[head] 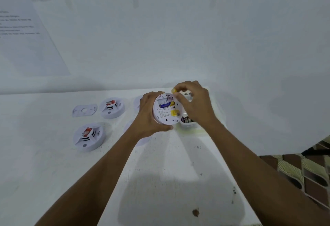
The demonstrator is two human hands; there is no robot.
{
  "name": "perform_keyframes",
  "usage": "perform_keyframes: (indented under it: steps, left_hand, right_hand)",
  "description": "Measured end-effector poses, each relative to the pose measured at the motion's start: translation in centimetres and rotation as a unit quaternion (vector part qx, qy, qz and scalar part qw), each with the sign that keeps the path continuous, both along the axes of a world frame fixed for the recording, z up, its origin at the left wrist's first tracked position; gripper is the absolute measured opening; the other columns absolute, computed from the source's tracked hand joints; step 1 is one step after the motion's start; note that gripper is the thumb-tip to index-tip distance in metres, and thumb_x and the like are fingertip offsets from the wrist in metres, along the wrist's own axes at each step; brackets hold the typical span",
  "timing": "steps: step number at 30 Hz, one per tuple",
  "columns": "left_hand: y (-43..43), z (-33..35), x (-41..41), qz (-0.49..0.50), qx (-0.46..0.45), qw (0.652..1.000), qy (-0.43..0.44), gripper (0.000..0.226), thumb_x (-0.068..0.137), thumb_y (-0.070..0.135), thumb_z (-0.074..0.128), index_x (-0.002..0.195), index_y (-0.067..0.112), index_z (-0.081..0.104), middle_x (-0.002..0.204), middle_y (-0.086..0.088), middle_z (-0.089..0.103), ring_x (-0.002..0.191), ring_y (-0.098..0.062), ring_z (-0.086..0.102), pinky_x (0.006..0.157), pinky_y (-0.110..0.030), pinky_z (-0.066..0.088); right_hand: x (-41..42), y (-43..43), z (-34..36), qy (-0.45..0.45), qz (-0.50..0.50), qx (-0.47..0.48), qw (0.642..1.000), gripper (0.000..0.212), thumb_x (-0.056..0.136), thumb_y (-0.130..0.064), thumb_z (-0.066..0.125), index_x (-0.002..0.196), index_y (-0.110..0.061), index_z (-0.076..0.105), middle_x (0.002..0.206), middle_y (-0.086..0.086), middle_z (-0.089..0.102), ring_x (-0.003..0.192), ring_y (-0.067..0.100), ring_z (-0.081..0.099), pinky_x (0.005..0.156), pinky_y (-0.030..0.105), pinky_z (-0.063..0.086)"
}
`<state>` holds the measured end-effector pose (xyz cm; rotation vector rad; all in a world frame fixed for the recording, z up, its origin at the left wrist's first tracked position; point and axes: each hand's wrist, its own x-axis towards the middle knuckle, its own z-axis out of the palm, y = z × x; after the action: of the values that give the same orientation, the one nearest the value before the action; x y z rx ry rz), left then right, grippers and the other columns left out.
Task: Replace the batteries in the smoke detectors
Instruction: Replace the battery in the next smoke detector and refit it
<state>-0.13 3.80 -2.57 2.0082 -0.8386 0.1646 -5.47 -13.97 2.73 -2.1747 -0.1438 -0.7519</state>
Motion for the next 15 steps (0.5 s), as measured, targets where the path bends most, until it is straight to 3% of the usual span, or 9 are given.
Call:
perform_keyframes:
  steps: [2, 4, 7, 11, 15]
  left_hand:
    - [0.5, -0.4, 0.3, -0.003, 0.001, 1.0, 0.006, 0.098, 0.048, 0.043, 0.088, 0.132, 0.027, 0.041, 0.125, 0.011, 0.045, 0.119, 0.002, 0.032, 0.101, -0.015, 0.026]
    - [0.7, -0.6, 0.8, -0.002, 0.004, 1.0, 0.003, 0.1, 0.048, 0.042, 0.088, 0.134, 0.024, 0.041, 0.129, 0.005, 0.045, 0.121, -0.004, 0.033, 0.105, -0.021, 0.027]
    - [0.5, -0.6, 1.1, 0.002, 0.003, 1.0, -0.003, 0.101, 0.048, 0.044, 0.088, 0.134, 0.027, 0.038, 0.13, 0.004, 0.044, 0.122, -0.009, 0.034, 0.108, -0.032, 0.029]
    - [-0.4, -0.6, 1.0, -0.001, -0.001, 1.0, 0.0, 0.101, 0.047, 0.053, 0.083, 0.133, 0.031, 0.036, 0.132, 0.003, 0.043, 0.123, -0.009, 0.034, 0.106, -0.026, 0.027]
    - [-0.8, -0.5, 0.8, -0.014, -0.008, 1.0, -0.003, 0.096, 0.046, 0.052, 0.084, 0.128, 0.04, 0.035, 0.129, 0.005, 0.043, 0.122, -0.013, 0.035, 0.106, -0.033, 0.03]
  right_hand:
    - [0.0, -2.6, 0.2, 0.071, -0.013, 0.004, 0.997, 0.015, 0.089, -0.021, 0.069, 0.104, -0.025, 0.07, 0.082, -0.009, 0.069, 0.079, 0.006, 0.063, 0.074, 0.009, 0.042]
    - [0.2, -5.1, -0.3, 0.151, -0.017, -0.022, 0.988, 0.013, 0.089, -0.019, 0.068, 0.097, -0.028, 0.072, 0.077, -0.006, 0.071, 0.068, 0.007, 0.064, 0.068, 0.011, 0.045]
    - [0.9, -7.2, -1.3, 0.249, -0.051, -0.097, 0.962, 0.012, 0.086, -0.021, 0.069, 0.082, -0.031, 0.069, 0.077, -0.002, 0.072, 0.07, 0.011, 0.064, 0.065, 0.023, 0.046]
    - [1.7, -7.6, -2.2, 0.34, -0.058, -0.203, 0.916, 0.003, 0.084, -0.026, 0.072, 0.082, -0.026, 0.07, 0.084, -0.003, 0.07, 0.078, 0.016, 0.067, 0.074, 0.029, 0.052]
    - [2.0, -7.4, -2.9, 0.383, -0.046, -0.245, 0.89, 0.004, 0.084, -0.024, 0.071, 0.084, -0.027, 0.069, 0.088, -0.003, 0.071, 0.072, 0.012, 0.065, 0.075, 0.028, 0.052]
